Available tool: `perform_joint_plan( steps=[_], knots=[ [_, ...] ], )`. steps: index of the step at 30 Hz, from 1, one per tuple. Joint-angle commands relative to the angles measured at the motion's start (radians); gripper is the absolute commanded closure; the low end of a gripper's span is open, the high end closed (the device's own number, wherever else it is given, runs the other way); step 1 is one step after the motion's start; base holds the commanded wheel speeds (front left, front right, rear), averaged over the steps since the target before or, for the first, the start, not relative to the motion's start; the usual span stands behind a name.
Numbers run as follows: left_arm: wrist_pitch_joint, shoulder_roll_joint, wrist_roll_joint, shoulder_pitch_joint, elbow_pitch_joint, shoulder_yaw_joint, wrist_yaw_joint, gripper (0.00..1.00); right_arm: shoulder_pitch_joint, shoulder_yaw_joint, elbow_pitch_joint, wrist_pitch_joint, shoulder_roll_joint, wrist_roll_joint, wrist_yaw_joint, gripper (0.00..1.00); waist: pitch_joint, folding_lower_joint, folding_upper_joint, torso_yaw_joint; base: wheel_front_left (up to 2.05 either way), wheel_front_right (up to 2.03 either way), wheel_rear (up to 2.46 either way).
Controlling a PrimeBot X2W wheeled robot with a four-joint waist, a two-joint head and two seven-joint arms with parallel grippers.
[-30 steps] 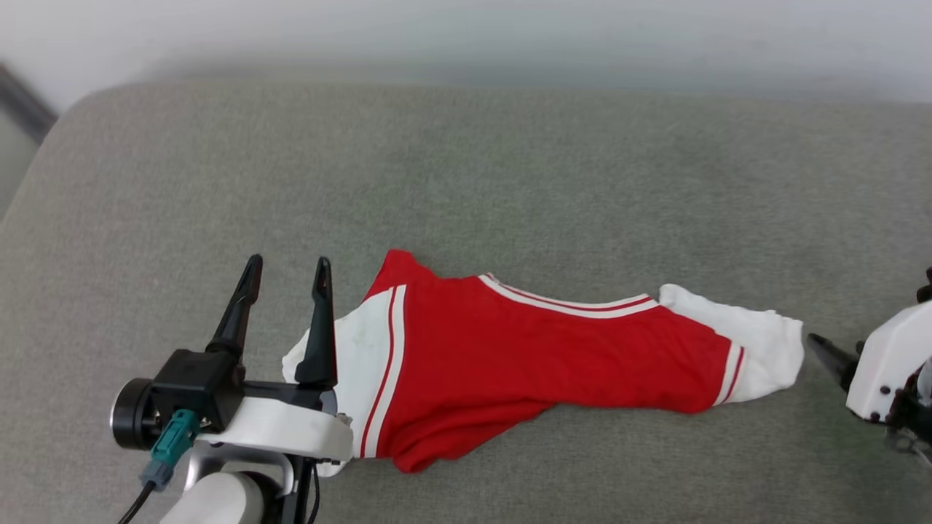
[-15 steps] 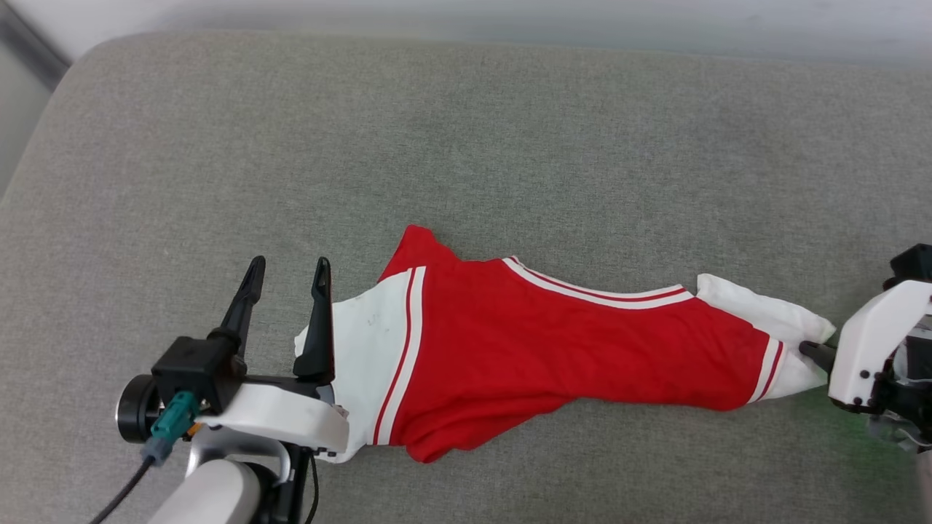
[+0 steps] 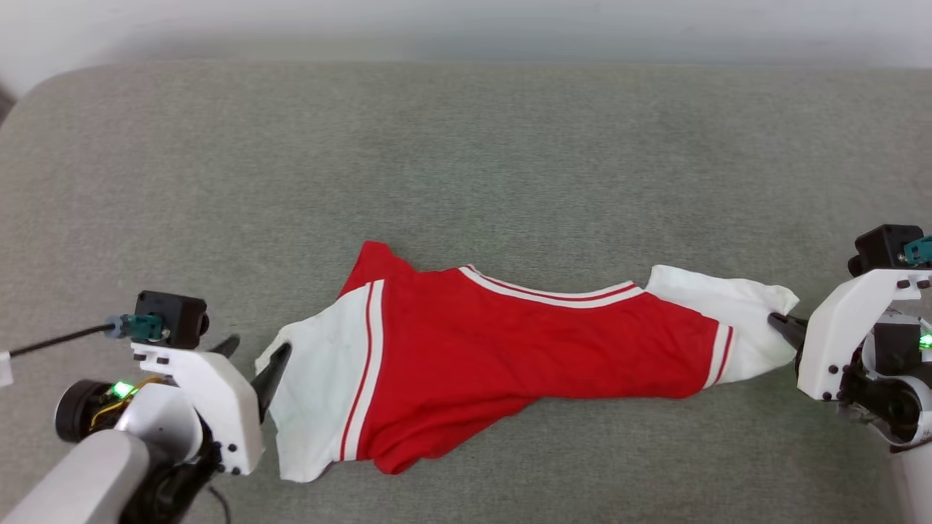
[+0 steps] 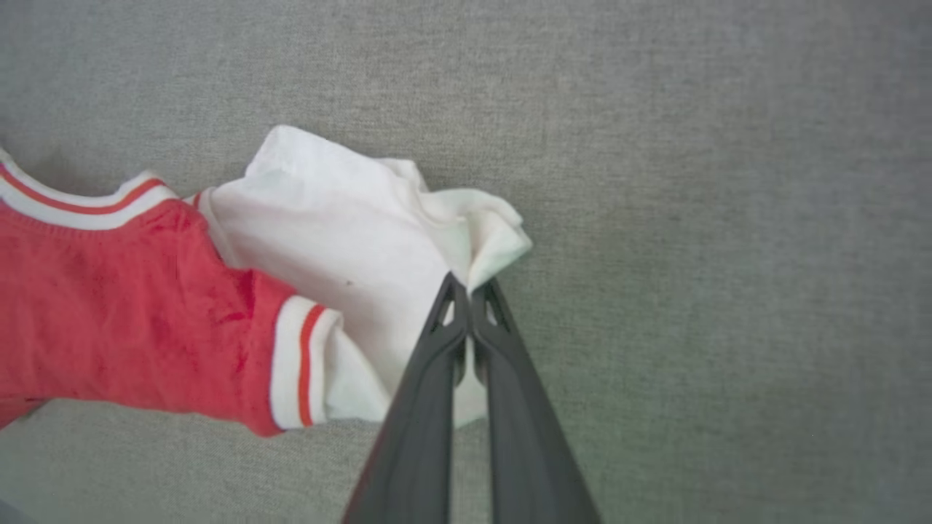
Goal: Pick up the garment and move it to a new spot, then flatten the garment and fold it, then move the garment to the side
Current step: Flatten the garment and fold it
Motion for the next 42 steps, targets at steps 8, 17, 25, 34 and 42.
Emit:
perform_joint_plan(
  steps=[8,17,25,34,42],
  knots=[
    [0.190,0.030,-0.126,-0.032,0.088,-0.005,-0.037,0.00,0.039,0.004,-0.084,-0.007,0.041,-0.014,0.000,1.00,0.038,-0.0001,0.0000,-0.063,0.00,0.00,0.00],
    [0.306,-0.030,-0.182,-0.052,0.247,-0.061,-0.073,0.75,0.038,0.013,-0.103,-0.015,0.059,-0.012,0.000,1.00,0.055,-0.0001,0.0000,-0.097,0.00,0.00,0.00],
    [0.234,-0.045,-0.152,-0.097,0.263,-0.053,-0.109,1.00,0.046,0.001,-0.121,-0.038,0.043,-0.015,0.000,1.00,0.023,-0.0001,0.0000,-0.090,0.00,0.00,0.00],
    [-0.009,-0.020,0.022,-0.205,0.188,-0.003,-0.056,1.00,0.004,-0.027,-0.150,-0.149,0.032,-0.062,0.000,1.00,-0.066,-0.0001,0.0000,-0.071,0.00,0.00,0.00],
    [-0.142,-0.081,0.058,-0.363,0.234,0.057,-0.034,1.00,-0.143,-0.023,-0.128,-0.228,0.030,-0.091,0.000,1.00,-0.120,-0.0001,0.0000,-0.072,0.00,0.00,0.00]
  ],
)
